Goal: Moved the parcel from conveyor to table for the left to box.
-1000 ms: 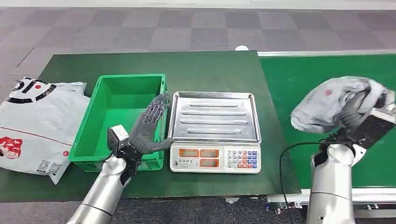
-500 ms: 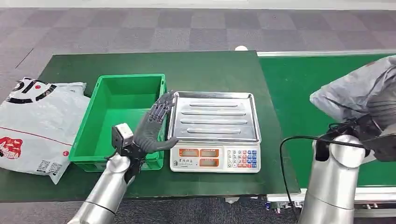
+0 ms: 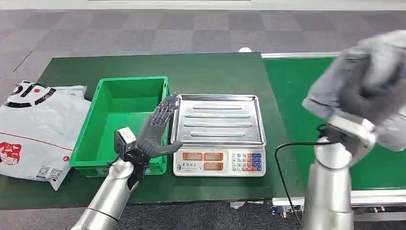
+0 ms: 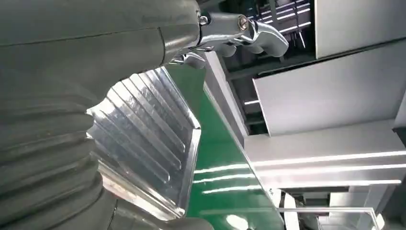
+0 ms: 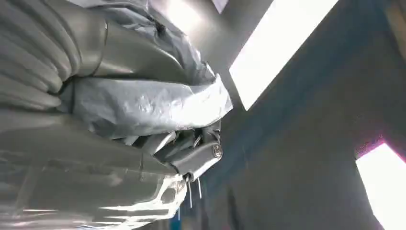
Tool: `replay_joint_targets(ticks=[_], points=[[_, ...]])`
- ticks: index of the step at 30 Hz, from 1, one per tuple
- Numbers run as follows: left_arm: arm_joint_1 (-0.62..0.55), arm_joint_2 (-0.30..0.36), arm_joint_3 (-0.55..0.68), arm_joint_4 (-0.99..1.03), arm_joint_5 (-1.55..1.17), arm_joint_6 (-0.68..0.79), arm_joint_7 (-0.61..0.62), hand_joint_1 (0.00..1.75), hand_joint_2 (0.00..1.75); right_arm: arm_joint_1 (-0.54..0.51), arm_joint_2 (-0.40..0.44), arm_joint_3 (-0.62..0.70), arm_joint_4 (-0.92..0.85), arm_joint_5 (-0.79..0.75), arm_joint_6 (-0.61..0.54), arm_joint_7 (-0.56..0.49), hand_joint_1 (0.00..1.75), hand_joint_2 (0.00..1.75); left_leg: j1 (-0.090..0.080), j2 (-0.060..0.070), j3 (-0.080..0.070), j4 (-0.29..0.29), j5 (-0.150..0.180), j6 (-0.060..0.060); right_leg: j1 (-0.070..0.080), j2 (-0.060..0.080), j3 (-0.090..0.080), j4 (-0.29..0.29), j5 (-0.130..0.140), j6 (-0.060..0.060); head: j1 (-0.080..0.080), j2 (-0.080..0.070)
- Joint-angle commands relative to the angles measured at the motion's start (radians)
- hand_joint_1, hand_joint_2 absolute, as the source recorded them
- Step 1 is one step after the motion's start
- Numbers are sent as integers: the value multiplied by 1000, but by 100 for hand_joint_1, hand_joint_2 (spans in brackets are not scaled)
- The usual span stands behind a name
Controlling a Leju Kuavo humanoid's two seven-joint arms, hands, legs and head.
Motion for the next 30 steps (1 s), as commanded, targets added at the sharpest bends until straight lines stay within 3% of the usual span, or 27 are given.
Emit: replay_joint_targets(ticks=[1, 5, 18, 22, 24, 30], points=[[3, 40, -54, 2, -4, -18, 4, 0, 175, -194, -110, 318, 776, 165, 252, 98, 175, 175, 1, 6, 5, -2, 2, 0, 1, 6, 3, -3, 3, -2, 0, 0], [9, 48, -56, -5, -5, -10, 4, 0, 175, -212, -114, 379, 841, 183, 368, 105, 175, 175, 2, -2, 4, -3, 5, -1, 2, -2, 4, -4, 3, -2, 0, 0], [25, 50, -54, -17, -3, -7, 4, 0, 175, -221, -114, 400, 833, 154, 403, 41, 175, 175, 3, -4, 2, -2, 4, -3, 3, -4, 3, -3, 1, -4, 0, 0], [26, 49, -54, -17, -5, -8, 4, 0, 175, -214, -126, 422, 826, 117, 478, -22, 175, 175, 3, -7, 1, -2, 4, -2, 3, -6, 2, -2, 1, -3, 0, 0], [27, 52, -51, -16, -3, -9, 4, 0, 175, -216, -113, 431, 827, 22, 616, -129, 175, 175, 2, -6, 1, -1, 4, -2, 3, -6, 1, -1, 1, -3, 0, 0], [27, 52, -51, -16, -3, -9, 4, 0, 175, -216, -113, 431, 827, 22, 616, -129, 175, 175, 2, -5, 1, -1, 3, -3, 2, -4, 1, -1, 0, -3, 0, 0]])
